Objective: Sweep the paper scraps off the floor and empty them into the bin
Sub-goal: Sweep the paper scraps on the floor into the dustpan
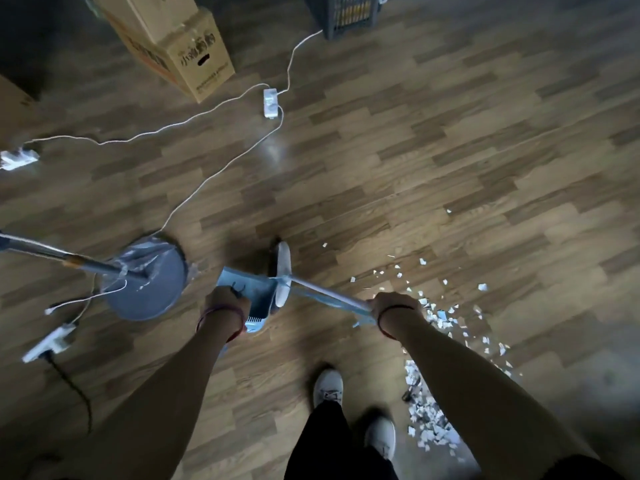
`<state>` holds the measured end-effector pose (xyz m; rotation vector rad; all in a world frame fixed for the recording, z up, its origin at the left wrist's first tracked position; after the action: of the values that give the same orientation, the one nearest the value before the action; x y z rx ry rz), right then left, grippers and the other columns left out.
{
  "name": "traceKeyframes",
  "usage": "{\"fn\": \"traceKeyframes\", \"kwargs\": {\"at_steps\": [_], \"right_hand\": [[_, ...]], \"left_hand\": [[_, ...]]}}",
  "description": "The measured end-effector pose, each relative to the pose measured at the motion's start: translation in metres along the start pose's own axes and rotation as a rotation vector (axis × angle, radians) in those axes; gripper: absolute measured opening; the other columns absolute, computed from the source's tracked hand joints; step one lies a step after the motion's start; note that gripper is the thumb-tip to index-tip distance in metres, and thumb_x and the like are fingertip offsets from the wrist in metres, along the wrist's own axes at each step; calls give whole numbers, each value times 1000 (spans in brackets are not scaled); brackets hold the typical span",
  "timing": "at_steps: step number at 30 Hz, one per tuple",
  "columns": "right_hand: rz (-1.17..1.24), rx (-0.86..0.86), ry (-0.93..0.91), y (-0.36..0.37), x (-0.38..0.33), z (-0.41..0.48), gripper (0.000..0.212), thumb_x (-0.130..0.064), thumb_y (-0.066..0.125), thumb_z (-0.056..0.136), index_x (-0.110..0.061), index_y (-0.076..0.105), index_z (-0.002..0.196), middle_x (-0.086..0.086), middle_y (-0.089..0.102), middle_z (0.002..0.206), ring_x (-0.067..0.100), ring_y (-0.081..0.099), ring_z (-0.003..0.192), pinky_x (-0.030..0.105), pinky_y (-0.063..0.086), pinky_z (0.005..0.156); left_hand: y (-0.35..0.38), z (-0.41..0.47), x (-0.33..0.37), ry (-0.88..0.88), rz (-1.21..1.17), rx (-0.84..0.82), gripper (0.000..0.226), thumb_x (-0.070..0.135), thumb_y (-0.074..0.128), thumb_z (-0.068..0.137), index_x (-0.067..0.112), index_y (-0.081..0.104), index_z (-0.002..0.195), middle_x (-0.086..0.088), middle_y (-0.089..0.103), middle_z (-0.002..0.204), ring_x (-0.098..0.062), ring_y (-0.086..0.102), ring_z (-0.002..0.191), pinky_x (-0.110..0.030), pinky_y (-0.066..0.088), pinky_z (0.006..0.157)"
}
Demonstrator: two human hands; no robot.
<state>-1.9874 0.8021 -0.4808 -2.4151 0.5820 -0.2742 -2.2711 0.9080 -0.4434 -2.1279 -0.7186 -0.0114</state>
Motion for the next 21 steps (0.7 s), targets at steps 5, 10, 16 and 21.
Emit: {"fn": "traceKeyframes", "kwargs": {"at_steps": [5, 10, 16, 21], "right_hand": [[34, -16, 143, 15, 95, -24, 35, -30, 50, 87, -26, 59, 120, 3, 64, 122, 26, 60, 113, 39, 49, 92], [94, -8, 284, 50, 189, -83, 29, -26, 52, 89, -27, 59, 117, 0, 65, 116, 23, 61, 110, 35, 51, 89], [319, -38, 561, 129, 278, -164, 32, -27, 47, 93, -27, 56, 123, 2, 62, 125, 25, 59, 115, 39, 50, 94], [462, -39, 684, 196, 330, -221, 38, -24, 36, 92, -28, 55, 125, 2, 64, 124, 26, 62, 112, 38, 49, 86]], "left_hand": [[39, -39, 78, 109, 105, -127, 32, 25, 51, 83, 4, 66, 102, -14, 73, 99, -34, 70, 90, -39, 58, 80], [108, -77, 126, 239, 220, -257, 40, 27, 56, 77, 5, 65, 110, -17, 70, 109, -35, 69, 97, -39, 56, 86], [188, -156, 158, 408, 341, -389, 34, 22, 54, 82, 0, 63, 106, -22, 71, 98, -37, 71, 83, -43, 59, 73], [237, -239, 167, 544, 459, -387, 30, 21, 53, 78, 8, 63, 104, -18, 72, 98, -36, 71, 87, -42, 59, 78]]}}
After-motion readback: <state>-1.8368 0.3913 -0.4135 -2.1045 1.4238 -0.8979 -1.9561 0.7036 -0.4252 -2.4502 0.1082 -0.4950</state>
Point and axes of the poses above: each hand's wrist, its own z-axis towards the middle knuckle, its own y-axis out of the palm, x = y × z, the point moved 4 cm from there along z, towards the middle knuckle
